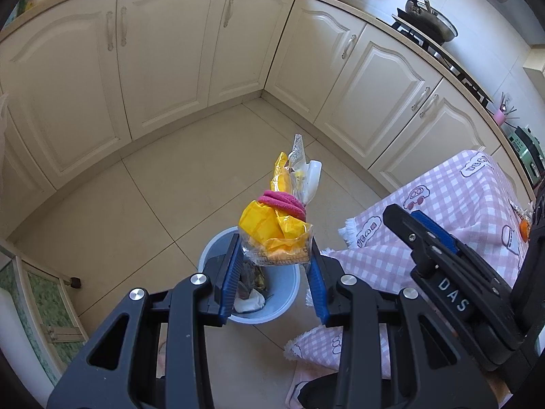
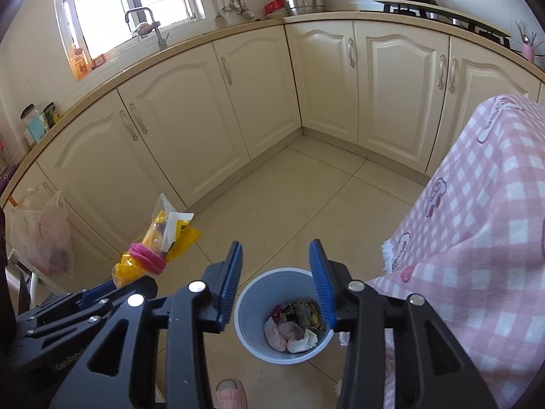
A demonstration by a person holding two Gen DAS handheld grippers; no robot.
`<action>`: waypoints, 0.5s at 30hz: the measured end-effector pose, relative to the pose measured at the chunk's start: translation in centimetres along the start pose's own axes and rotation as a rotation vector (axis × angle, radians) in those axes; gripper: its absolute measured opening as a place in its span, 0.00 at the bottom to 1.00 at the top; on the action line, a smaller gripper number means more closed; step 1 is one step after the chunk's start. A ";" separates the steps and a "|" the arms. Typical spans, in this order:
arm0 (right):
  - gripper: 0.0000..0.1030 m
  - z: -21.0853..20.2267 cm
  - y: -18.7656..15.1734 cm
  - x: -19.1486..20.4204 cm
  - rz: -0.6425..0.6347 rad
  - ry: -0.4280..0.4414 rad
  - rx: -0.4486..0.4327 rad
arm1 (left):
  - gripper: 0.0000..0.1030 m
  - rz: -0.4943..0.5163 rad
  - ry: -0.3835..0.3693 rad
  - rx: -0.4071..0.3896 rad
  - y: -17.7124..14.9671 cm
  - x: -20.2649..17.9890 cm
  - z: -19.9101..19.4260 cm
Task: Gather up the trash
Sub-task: 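Open the left tool to drop the yellow snack bag into the bucket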
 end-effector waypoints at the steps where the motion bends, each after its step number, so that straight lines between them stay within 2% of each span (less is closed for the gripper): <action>1: 0.39 -0.3 0.1 -0.2 0.003 -0.006 -0.006 | 0.33 0.004 -0.004 0.002 0.0 -0.2 0.0; 15: 0.44 -3.2 1.7 -2.2 0.031 -0.008 -0.053 | 0.34 0.039 -0.023 -0.026 0.9 -2.4 -0.6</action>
Point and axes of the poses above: each gripper's, at about its wrist camera, not at the fingertips, and z roughly the way its jaws point, x to its left, y to its top, the point moved 2 cm from there along z, roughly the way its jaws point, and after that the axes turned 15 degrees about -x, right-handed, at the moved point
